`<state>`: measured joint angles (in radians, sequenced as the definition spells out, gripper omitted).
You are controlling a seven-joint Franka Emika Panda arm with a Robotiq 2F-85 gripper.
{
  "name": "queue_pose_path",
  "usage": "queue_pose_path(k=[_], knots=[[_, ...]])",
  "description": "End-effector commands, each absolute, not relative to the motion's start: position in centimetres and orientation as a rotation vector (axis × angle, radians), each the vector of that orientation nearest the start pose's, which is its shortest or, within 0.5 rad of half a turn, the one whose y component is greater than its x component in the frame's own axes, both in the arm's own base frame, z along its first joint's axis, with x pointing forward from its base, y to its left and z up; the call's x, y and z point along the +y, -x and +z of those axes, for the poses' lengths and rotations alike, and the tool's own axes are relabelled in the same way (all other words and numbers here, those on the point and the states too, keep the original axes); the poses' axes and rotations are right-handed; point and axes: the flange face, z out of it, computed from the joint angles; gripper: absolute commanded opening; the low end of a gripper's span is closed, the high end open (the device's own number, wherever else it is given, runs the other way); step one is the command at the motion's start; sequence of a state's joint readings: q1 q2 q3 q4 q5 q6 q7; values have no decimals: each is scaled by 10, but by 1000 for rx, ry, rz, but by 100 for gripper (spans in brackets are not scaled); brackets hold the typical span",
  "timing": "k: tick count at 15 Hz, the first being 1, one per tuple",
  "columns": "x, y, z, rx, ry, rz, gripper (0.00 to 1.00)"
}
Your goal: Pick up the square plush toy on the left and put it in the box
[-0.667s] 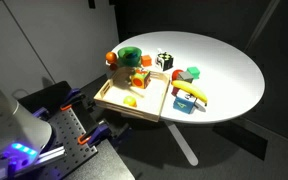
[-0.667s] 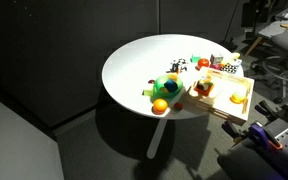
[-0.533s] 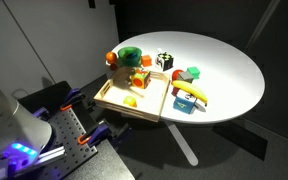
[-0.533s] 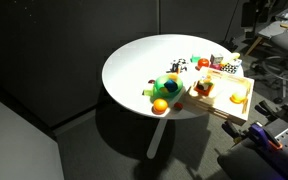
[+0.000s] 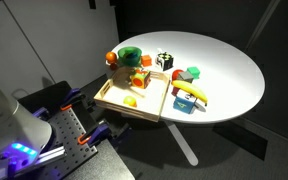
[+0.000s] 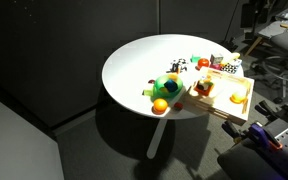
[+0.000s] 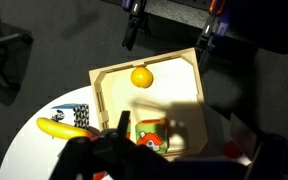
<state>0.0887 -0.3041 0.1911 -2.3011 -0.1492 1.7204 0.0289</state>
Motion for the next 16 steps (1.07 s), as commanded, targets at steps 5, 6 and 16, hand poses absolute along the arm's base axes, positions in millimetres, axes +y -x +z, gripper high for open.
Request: queue_pose_path(k=[5,6,16], knots=[[102,-442,452,-421,3255,368,100],[102,-446,452,-421,3242,355,100],[112,-509,444,-437,3132,138,100]])
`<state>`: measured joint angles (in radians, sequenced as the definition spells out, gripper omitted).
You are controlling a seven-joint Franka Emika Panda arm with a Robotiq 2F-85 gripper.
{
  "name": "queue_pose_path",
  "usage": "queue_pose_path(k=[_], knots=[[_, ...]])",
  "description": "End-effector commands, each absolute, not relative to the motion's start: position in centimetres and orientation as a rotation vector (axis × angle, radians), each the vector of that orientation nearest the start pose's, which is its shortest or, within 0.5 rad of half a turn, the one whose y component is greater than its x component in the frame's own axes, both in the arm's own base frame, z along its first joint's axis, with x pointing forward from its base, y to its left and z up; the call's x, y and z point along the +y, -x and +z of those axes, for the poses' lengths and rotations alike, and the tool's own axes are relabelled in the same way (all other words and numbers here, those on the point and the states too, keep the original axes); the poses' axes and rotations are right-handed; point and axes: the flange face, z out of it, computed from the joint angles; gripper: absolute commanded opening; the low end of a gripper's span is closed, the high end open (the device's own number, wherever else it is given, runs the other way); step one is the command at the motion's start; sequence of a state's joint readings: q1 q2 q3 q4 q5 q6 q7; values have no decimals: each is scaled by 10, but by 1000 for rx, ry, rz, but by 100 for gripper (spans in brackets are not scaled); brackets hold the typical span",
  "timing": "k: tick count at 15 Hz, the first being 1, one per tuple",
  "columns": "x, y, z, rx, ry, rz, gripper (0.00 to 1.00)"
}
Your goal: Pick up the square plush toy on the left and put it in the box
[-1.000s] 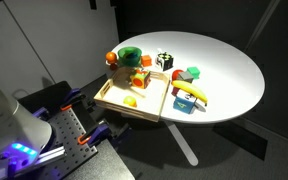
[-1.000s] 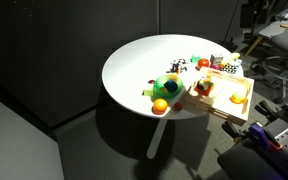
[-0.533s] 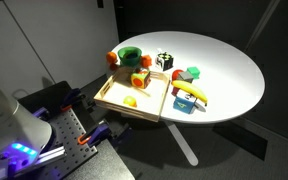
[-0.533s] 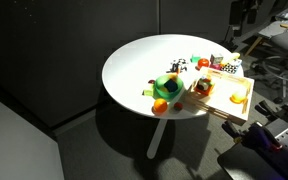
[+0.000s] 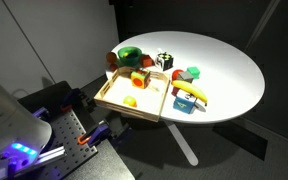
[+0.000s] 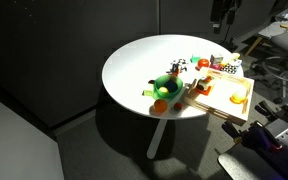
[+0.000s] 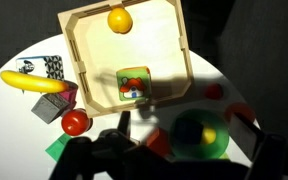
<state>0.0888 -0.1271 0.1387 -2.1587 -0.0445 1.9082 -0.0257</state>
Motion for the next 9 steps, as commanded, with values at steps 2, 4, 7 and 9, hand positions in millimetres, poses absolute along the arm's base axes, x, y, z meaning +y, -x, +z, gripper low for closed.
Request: queue_pose_path(k=[2,4,7,9], knots=[[114,-525,442,-418,3108,91,100],[117,-542,439,-388,3093,42,100],[117,-566,432,-348,3085,-16,100],[117,-582,427,-323,3088,-51,100]])
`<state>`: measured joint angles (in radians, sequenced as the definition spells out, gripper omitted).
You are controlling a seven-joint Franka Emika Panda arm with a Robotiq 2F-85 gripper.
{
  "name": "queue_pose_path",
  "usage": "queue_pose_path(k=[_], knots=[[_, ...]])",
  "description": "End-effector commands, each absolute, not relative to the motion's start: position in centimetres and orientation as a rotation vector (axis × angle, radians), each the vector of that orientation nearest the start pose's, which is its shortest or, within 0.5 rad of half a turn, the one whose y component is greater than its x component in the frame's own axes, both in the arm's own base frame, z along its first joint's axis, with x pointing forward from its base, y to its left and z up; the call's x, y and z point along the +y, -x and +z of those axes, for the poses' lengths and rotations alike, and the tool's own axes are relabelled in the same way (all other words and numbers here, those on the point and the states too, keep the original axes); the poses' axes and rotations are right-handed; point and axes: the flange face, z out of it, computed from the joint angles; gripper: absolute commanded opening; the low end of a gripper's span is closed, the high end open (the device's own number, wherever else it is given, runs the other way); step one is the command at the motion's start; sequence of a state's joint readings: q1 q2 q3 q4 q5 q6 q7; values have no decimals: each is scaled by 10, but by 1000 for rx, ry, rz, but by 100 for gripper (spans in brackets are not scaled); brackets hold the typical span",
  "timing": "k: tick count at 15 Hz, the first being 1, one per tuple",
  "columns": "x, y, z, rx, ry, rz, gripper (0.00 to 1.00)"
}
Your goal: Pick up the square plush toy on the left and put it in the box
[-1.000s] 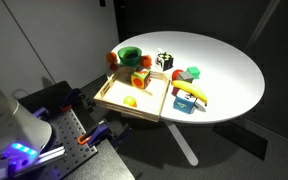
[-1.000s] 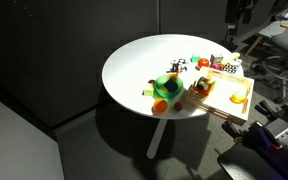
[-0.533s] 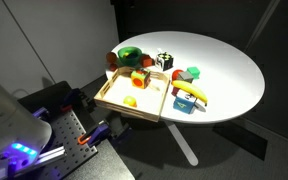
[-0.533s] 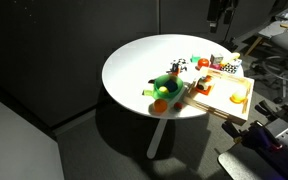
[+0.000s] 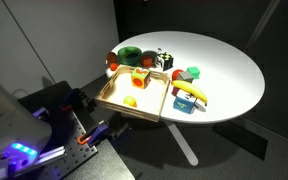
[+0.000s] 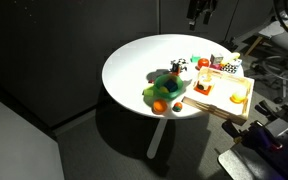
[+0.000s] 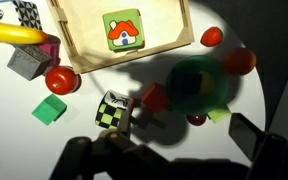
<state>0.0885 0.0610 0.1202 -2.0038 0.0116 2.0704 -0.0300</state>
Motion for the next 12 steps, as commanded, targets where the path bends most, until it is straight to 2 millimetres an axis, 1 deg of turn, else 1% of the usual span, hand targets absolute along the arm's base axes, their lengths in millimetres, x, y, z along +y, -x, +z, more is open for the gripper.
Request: queue_pose_path(k=[1,6,9,12], knots=[[116,-589,424,-312,3091,-69,100],[104,-623,400,-230,3109,-113,100],[93,-638,383,-184,3129,-118,100],[83,-648,371,-149,3153,-135,100]])
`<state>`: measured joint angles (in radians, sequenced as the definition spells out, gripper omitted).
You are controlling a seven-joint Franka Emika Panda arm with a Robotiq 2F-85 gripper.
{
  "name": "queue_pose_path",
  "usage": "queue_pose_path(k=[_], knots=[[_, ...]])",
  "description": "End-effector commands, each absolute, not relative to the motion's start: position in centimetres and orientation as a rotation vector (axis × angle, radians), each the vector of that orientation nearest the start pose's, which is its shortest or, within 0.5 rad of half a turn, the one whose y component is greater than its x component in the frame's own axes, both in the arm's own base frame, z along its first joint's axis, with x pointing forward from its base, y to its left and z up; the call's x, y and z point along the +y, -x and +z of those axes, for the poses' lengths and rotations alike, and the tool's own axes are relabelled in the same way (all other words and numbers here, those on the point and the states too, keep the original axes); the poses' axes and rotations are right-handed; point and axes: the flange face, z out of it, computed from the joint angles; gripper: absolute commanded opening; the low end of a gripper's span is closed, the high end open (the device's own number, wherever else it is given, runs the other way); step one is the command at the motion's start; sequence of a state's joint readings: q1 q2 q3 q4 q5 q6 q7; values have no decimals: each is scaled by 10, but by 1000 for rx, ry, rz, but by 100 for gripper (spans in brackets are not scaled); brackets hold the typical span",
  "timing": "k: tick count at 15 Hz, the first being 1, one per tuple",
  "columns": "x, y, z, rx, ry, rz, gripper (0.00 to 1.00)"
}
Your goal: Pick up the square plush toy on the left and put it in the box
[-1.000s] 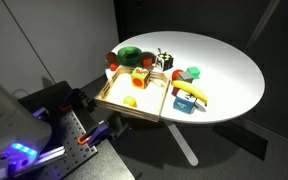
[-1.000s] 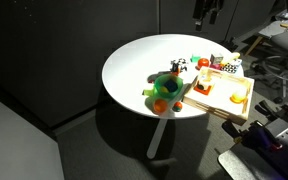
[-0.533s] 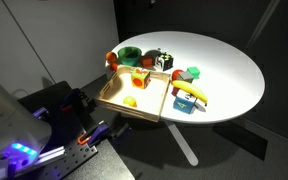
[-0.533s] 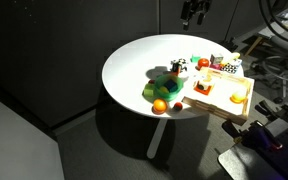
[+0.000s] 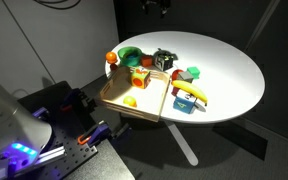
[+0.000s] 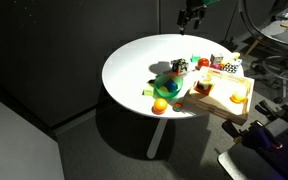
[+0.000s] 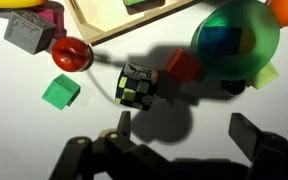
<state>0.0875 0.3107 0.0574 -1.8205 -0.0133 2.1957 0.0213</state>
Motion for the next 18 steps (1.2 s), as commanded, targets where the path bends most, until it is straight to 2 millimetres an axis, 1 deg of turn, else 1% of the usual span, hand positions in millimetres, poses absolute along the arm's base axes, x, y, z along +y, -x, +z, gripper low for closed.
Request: queue_pose_path(k=[1,4,5,13,15,18], knots=[[80,-651,368,-140,3156,-137,100],[75,-654,368,-108,3160,-132,100],[77,-647,361,-144,3143,-112,100],[77,-647,359,-144,3143,-107,100],[75,-653,352,-132,3149,-83,100],[72,-660,334,-121,3155,-52,100]])
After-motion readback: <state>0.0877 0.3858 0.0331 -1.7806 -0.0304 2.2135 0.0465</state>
